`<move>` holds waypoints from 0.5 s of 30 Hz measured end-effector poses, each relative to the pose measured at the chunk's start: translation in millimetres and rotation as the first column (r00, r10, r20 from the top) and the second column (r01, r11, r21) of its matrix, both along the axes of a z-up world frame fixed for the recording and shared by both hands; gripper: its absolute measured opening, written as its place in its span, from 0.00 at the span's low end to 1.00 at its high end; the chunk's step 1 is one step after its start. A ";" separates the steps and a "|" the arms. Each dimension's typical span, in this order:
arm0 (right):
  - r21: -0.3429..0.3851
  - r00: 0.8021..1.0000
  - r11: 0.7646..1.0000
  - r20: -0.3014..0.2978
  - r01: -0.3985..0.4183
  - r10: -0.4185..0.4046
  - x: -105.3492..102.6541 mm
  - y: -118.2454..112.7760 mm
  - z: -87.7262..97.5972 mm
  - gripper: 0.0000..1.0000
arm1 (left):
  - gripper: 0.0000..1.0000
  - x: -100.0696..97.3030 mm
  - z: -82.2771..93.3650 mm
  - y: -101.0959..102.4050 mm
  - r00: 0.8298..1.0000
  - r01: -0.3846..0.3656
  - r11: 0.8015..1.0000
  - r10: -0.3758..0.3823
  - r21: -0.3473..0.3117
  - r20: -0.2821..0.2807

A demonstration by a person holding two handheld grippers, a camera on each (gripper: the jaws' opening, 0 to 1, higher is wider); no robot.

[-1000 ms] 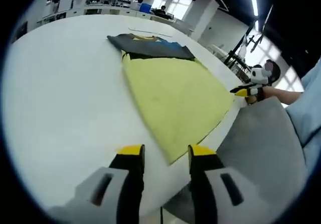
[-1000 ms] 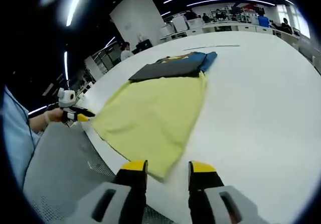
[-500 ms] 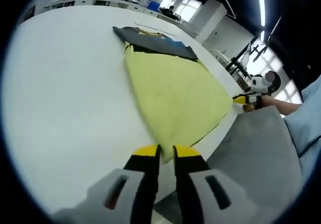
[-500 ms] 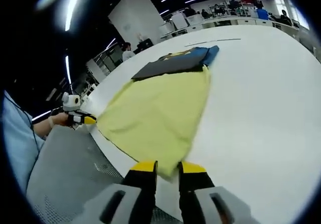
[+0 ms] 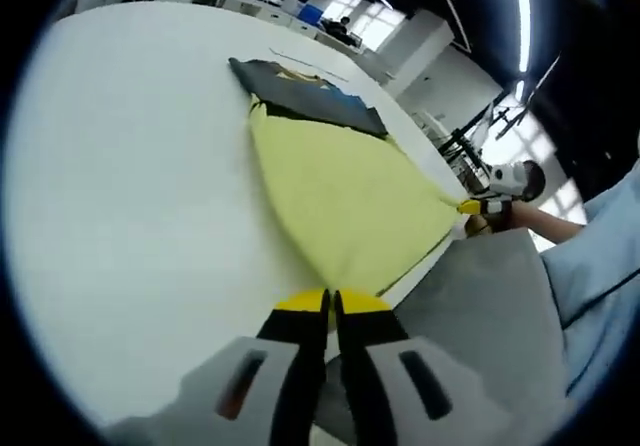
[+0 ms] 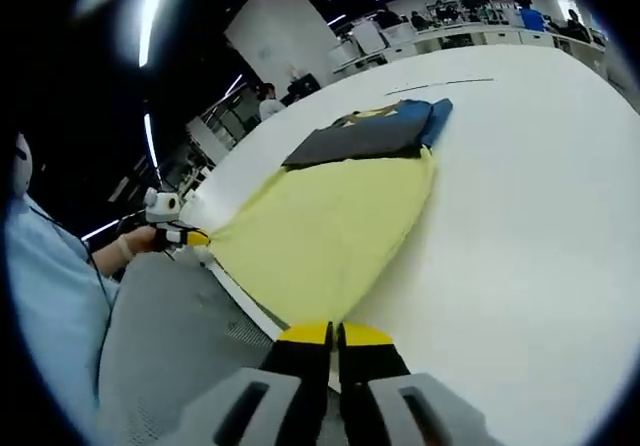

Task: Fold the garment on the visible template until the final outline fits inside the template.

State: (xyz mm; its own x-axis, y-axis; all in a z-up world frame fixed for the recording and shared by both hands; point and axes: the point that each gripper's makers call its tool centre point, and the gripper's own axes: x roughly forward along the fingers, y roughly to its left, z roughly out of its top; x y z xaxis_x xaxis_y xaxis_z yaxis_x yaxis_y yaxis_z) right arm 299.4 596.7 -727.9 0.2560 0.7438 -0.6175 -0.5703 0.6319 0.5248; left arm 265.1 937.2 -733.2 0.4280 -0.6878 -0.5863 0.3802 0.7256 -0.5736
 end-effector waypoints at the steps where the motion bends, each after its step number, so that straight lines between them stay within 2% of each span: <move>1: 0.000 1.000 1.000 -0.006 -0.005 0.005 -3.8 -0.4 2.3 0.00 | 0.00 -3.4 4.7 -1.5 1.000 0.005 1.000 -0.005 -0.005 0.001; 4: 0.003 1.000 1.000 -0.028 -0.003 0.003 -13.8 -4.4 6.7 0.00 | 0.00 -15.1 17.6 -3.9 1.000 0.013 0.999 -0.014 -0.040 -0.023; 6: 0.013 0.998 1.000 -0.058 0.002 -0.001 -23.4 -4.6 12.0 0.00 | 0.00 -25.4 29.2 -7.1 0.995 -0.032 0.995 0.023 -0.093 -0.099; 8: 0.022 0.997 1.000 -0.078 0.002 0.000 -33.5 -6.2 19.5 0.00 | 0.00 -27.7 40.1 -8.2 0.997 -0.037 0.994 0.029 -0.107 -0.073; 9: 0.020 0.997 1.000 -0.078 0.003 -0.001 -36.2 -7.3 22.5 0.00 | 0.00 -33.1 48.2 -11.8 0.996 -0.041 0.991 0.030 -0.131 -0.084; 11: 0.027 0.995 0.999 -0.102 0.018 -0.015 -42.4 -9.6 29.4 0.00 | 0.00 -39.7 55.8 -14.9 0.996 -0.036 0.990 0.025 -0.136 -0.085; 15: 0.048 0.990 0.998 -0.139 0.032 -0.025 -49.4 -13.0 38.0 0.00 | 0.00 -53.0 63.7 -20.1 0.994 -0.012 0.991 -0.003 -0.133 -0.112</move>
